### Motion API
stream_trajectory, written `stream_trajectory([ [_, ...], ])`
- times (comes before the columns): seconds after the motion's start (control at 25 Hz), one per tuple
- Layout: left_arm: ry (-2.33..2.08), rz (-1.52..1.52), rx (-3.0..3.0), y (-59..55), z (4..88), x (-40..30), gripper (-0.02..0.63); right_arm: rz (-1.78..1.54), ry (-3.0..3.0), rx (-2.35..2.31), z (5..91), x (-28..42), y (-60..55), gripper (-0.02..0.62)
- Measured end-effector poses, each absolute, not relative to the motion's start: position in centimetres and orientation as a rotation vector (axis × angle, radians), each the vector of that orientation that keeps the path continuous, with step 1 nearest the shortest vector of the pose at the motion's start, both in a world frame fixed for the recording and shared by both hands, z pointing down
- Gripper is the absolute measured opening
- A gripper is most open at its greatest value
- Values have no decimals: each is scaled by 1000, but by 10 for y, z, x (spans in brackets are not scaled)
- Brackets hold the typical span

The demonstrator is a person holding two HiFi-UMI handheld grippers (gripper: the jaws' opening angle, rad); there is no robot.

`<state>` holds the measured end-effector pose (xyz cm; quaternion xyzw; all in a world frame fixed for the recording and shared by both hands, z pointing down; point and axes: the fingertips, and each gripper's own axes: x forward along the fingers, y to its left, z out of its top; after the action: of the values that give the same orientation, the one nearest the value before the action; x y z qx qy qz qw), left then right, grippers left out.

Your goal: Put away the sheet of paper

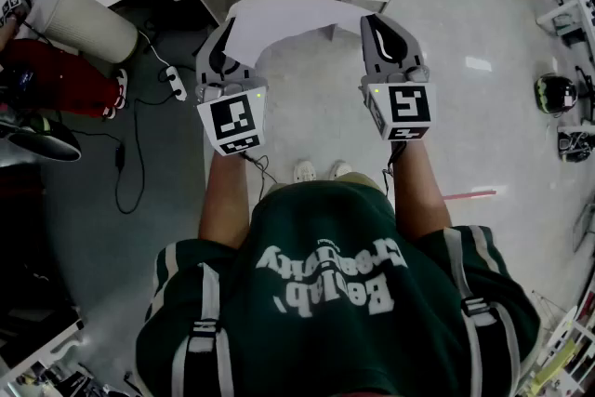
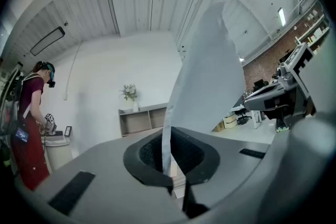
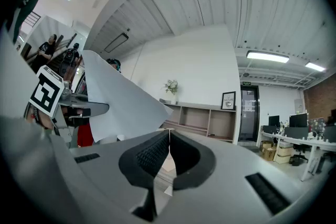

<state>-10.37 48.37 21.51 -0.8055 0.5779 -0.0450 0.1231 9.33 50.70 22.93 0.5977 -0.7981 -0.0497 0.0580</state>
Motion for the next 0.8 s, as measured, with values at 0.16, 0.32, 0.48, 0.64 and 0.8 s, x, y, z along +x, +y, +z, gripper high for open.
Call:
stream_trajectory([
  [0.16, 1677, -136, -2349, 482, 213, -102, 18, -194, -2448, 1826, 221, 93, 504, 37],
  [0.32, 1674, -137, -2353, 479, 215, -102, 18, -203, -2448, 1817, 222, 91, 501, 37],
  [0.48, 1664, -139, -2361, 472, 216, -103, 18, -200, -2452, 1820, 225, 88, 494, 37],
  [0.64, 1655, -139, -2365, 469, 216, -106, 18, -217, -2454, 1823, 222, 84, 490, 37],
  [0.8, 1656, -132, -2368, 465, 216, -112, 18, -201, -2439, 1825, 224, 80, 487, 37],
])
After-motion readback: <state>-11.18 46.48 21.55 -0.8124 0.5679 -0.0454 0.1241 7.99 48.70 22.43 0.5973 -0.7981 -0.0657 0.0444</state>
